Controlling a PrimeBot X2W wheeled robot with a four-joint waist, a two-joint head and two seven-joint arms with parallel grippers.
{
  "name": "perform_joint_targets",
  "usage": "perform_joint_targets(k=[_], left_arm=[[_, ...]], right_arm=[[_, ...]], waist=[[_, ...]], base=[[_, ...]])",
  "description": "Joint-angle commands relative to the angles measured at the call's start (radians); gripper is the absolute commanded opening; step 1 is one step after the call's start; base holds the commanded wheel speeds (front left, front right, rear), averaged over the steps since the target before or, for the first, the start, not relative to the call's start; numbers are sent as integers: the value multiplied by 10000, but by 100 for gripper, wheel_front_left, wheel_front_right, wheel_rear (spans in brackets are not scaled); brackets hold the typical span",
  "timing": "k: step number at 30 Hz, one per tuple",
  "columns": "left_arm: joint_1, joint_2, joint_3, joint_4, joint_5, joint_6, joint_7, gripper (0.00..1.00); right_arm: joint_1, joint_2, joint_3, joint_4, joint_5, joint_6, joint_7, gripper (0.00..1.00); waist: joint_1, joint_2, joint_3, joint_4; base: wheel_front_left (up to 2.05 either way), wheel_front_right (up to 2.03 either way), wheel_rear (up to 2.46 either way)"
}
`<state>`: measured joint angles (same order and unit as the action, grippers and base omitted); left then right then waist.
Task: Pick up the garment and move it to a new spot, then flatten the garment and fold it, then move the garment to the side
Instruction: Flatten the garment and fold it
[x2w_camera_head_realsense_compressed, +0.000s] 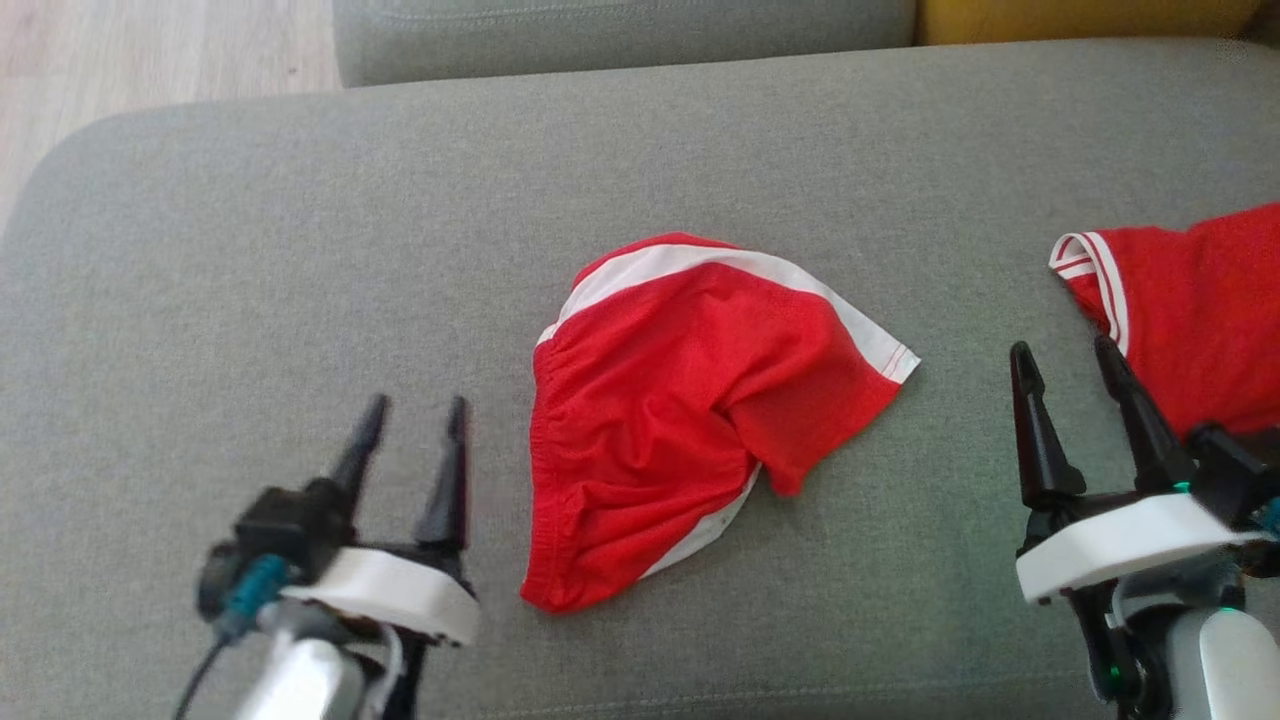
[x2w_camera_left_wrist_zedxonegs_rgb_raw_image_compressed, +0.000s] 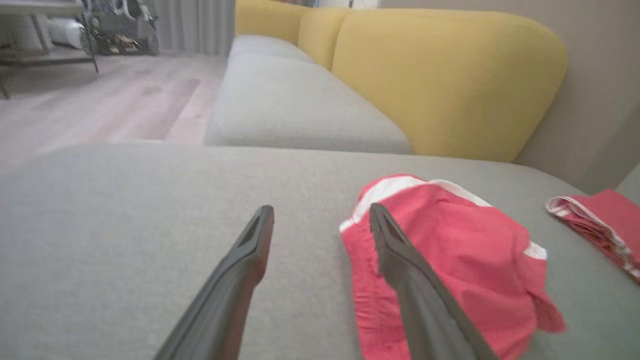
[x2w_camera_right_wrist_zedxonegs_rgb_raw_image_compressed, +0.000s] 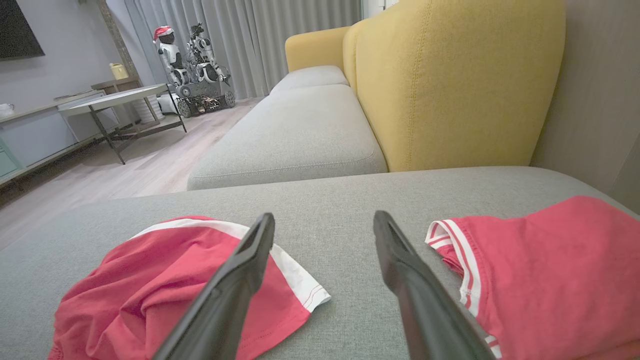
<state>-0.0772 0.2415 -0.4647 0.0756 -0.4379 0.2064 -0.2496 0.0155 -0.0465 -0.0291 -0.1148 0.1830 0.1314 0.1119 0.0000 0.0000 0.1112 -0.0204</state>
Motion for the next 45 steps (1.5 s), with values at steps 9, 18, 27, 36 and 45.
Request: perform_joint_targets(k=[9, 18, 27, 36, 45], left_arm=[[-299, 677, 1200, -564, 472, 292, -120, 100], [354, 811, 1313, -722, 448, 602, -53, 100], [536, 799, 1253, -787, 379, 717, 41, 100], [435, 808, 1182, -752, 347, 687, 54, 100], [-276, 584, 937, -492, 279, 439, 139, 100]], right_arm=[[34, -42, 349, -430, -177, -7, 95, 100], [234, -90, 513, -596, -283, -7, 251, 100], [341, -136, 657, -719, -259, -7, 379, 100], [354, -163, 630, -792, -243, -7, 403, 100], [272, -169, 551, -873, -221, -7, 444, 100]], waist=[[0, 0, -391, -74], [0, 0, -695, -152], [0, 0, -808, -109], [0, 0, -707, 9], [0, 0, -421, 156]], base=[[0, 0, 0], [0, 0, 0], [0, 0, 0], [0, 0, 0], [0, 0, 0]])
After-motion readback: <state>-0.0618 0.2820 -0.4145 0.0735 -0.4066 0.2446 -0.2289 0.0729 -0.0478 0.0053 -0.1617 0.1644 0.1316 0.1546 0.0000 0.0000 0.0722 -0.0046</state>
